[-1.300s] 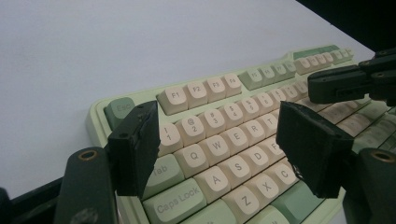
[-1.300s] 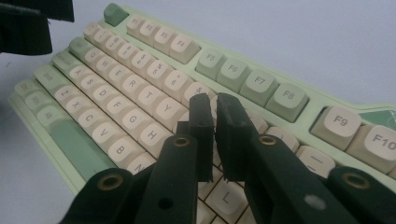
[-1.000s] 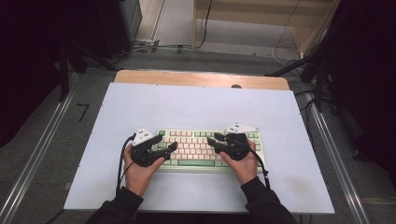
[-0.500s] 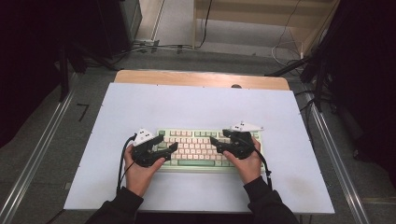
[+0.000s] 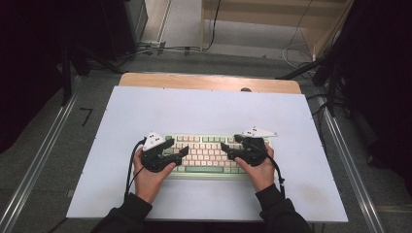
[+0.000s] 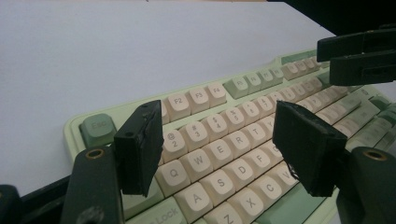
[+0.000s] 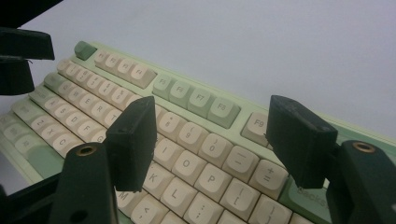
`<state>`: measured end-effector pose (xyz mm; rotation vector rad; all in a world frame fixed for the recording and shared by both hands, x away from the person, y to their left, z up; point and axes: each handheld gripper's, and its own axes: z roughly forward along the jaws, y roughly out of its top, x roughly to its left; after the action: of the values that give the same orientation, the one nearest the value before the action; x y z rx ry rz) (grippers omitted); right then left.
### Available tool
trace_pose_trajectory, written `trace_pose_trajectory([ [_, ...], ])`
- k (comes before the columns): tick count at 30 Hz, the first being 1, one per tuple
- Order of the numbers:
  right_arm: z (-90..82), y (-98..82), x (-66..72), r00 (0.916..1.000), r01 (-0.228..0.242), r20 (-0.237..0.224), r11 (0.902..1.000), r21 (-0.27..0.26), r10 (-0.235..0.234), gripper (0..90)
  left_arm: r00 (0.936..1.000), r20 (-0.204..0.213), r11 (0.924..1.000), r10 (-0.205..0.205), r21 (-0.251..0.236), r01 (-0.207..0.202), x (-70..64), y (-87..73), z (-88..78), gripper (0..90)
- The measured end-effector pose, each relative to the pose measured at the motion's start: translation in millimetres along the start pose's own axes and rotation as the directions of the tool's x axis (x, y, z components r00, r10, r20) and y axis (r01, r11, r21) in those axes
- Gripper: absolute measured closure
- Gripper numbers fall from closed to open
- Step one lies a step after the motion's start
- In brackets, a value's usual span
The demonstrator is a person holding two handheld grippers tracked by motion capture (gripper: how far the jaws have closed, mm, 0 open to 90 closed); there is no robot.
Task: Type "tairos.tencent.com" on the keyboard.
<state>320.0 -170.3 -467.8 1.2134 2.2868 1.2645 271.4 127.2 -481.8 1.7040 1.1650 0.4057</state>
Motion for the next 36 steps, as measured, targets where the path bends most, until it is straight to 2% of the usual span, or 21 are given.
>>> trace_pose_trajectory([
  [3, -2.5, 0.2, -1.7, 1.0, -0.006, 0.002, 1.0, -0.006, 0.006, 32.3, 1.0, 0.0, 1.0, 0.007, 0.006, -0.007, -2.5, 1.3, 3.1, 33.7],
  [5, -3.9, 0.2, -3.1, 1.0, -0.007, 0.005, 0.9999, -0.009, 0.007, 32.3, 0.9999, 0.002, 0.9999, 0.011, 0.006, -0.011, -4.6, 2.7, 5.1, 37.6],
  [6, -4.9, 0.2, -4.0, 0.9999, -0.011, 0.006, 0.9999, -0.011, 0.011, 32.3, 0.9999, 0.003, 0.9999, 0.013, 0.007, -0.013, -5.6, 3.7, 5.8, 45.0],
  [7, -4.9, 0.2, -4.0, 0.9999, -0.011, 0.006, 0.9999, -0.011, 0.011, 32.3, 0.9998, 0.01, 0.9998, 0.016, 0.008, -0.016, -6.4, 4.8, 6.9, 45.0],
  [8, -5.3, 0.2, -4.4, 0.9999, -0.011, 0.006, 0.9999, -0.012, 0.011, 32.3, 0.9997, 0.019, 0.9997, 0.018, 0.013, -0.018, -6.9, 5.9, 8.4, 51.2],
  [9, -5.9, 0.2, -4.9, 0.9999, -0.011, 0.007, 0.9999, -0.012, 0.011, 32.4, 0.9994, 0.031, 0.9996, 0.013, 0.023, -0.014, -7.6, 6.7, 10.4, 62.7],
  [10, -5.9, 0.2, -4.9, 0.9999, -0.011, 0.007, 0.9999, -0.012, 0.011, 32.4, 0.999, 0.044, 0.9993, 0.012, 0.036, -0.013, -8.4, 7.1, 12.7, 62.7],
  [12, -5.7, 0.1, -5.1, 0.9999, -0.013, 0.002, 0.9999, -0.009, 0.013, 32.4, 0.9986, 0.048, 0.9978, 0.025, 0.061, -0.028, -10.3, 6.6, 18.0, 78.4],
  [13, -5.5, 0.0, -5.0, 0.9999, -0.013, 0.002, 0.9999, -0.009, 0.013, 32.4, 0.9984, 0.049, 0.9966, 0.029, 0.075, -0.033, -11.2, 6.2, 20.6, 83.5],
  [16, -5.4, 0.1, -4.4, 0.9999, -0.015, 0.0, 0.9998, -0.01, 0.015, 32.4, 0.9975, 0.054, 0.9938, 0.046, 0.099, -0.051, -13.8, 6.3, 26.4, 88.8],
  [19, -5.1, 0.0, -4.6, 0.9999, -0.016, -0.003, 0.9999, -0.007, 0.016, 32.4, 0.9965, 0.067, 0.9918, 0.049, 0.115, -0.057, -16.0, 7.0, 30.1, 90.0],
  [23, -5.2, -0.1, -4.6, 0.9999, -0.015, -0.004, 0.9999, -0.006, 0.015, 32.5, 0.9957, 0.062, 0.9861, 0.07, 0.146, -0.078, -18.5, 6.1, 36.7, 90.0],
  [29, -4.7, -0.5, -4.3, 0.9999, -0.015, -0.005, 0.9999, -0.002, 0.015, 32.5, 0.9968, 0.051, 0.9802, 0.062, 0.185, -0.071, -17.8, 4.6, 41.4, 90.0],
  [31, -4.5, -0.6, -4.3, 0.9999, -0.017, -0.004, 0.9999, -0.001, 0.017, 32.5, 0.9967, 0.053, 0.976, 0.061, 0.206, -0.07, -16.8, 4.3, 42.9, 90.0],
  [34, -4.2, -0.9, -3.7, 0.9998, -0.019, -0.005, 0.9998, 0.002, 0.019, 32.5, 0.9969, 0.058, 0.9758, 0.053, 0.209, -0.064, -16.2, 5.2, 41.7, 88.4],
  [35, -4.4, -0.9, -3.6, 0.9999, -0.014, -0.008, 0.9999, 0.0, 0.014, 32.5, 0.9969, 0.064, 0.9773, 0.046, 0.204, -0.058, -16.5, 5.8, 40.7, 83.6],
  [36, -4.4, -0.9, -3.6, 0.9999, -0.014, -0.008, 0.9999, 0.0, 0.014, 32.5, 0.9965, 0.075, 0.9805, 0.038, 0.19, -0.051, -16.6, 6.8, 39.3, 83.6],
])
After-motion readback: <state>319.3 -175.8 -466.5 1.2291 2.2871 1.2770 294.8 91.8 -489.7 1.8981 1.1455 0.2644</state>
